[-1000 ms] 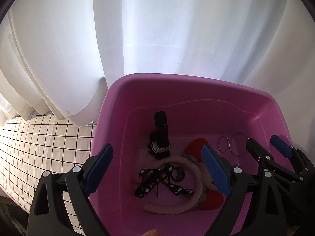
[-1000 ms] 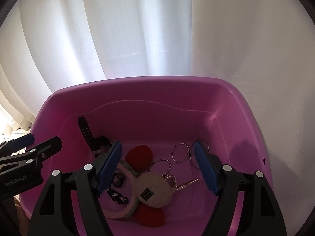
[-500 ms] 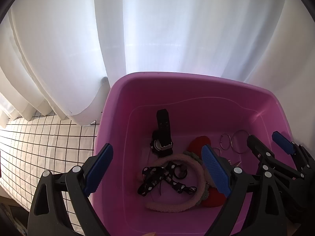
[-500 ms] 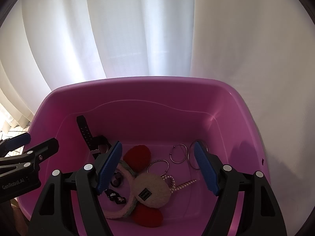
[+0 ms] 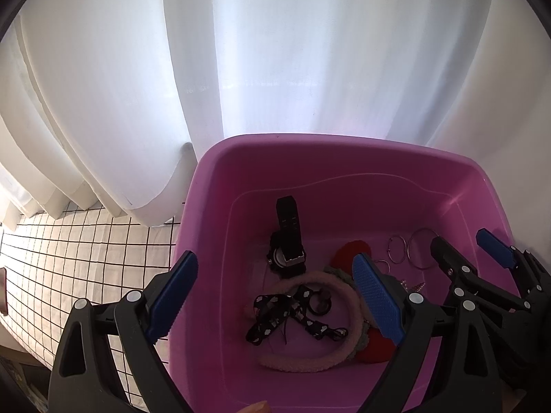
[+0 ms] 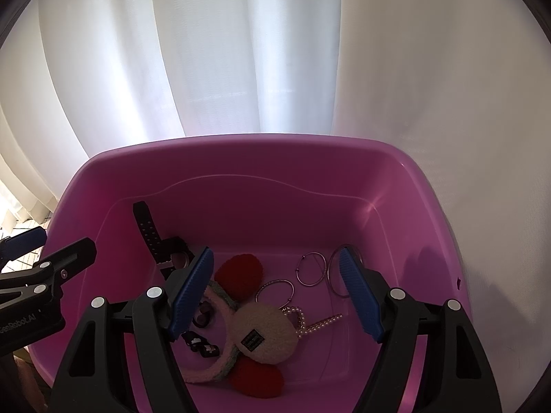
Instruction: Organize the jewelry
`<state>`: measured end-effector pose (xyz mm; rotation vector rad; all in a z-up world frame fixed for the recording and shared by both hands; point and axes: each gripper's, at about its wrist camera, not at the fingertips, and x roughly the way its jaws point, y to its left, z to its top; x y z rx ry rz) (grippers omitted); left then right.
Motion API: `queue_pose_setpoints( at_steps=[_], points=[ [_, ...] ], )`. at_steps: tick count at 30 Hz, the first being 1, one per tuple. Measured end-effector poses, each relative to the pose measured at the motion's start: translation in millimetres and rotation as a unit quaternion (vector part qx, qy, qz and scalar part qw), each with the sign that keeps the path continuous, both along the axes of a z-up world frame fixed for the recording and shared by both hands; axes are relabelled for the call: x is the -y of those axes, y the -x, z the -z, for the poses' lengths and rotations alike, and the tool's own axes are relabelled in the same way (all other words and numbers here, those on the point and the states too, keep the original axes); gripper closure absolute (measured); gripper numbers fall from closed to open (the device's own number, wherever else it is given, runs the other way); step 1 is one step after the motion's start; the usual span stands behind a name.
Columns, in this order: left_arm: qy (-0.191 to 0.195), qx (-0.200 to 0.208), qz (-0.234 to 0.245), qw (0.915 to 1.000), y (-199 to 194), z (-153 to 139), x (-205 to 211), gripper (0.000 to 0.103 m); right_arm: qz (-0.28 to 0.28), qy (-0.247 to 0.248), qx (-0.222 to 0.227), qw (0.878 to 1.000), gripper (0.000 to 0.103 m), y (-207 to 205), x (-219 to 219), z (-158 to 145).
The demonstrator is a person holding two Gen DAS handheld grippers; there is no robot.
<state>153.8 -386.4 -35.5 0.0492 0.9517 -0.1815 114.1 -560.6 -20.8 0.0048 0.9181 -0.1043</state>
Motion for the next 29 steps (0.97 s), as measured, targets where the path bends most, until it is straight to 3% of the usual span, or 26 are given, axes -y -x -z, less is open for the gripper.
queue_pose_setpoints(
  at_steps=[18, 29],
  points=[
    [0.019, -0.010, 0.005, 0.9998, 0.2, -0.2, -3.5, 0.013, 0.001, 0.004, 0.000, 1.000, 0.031, -0.7, -1.1, 0.0],
    [0.009, 0.001, 0.003, 1.0000, 2.5, -3.4, -1.9, 0.013, 0.000, 0.006, -0.001, 1.000, 0.031, -0.3, -0.3, -0.1]
  ],
)
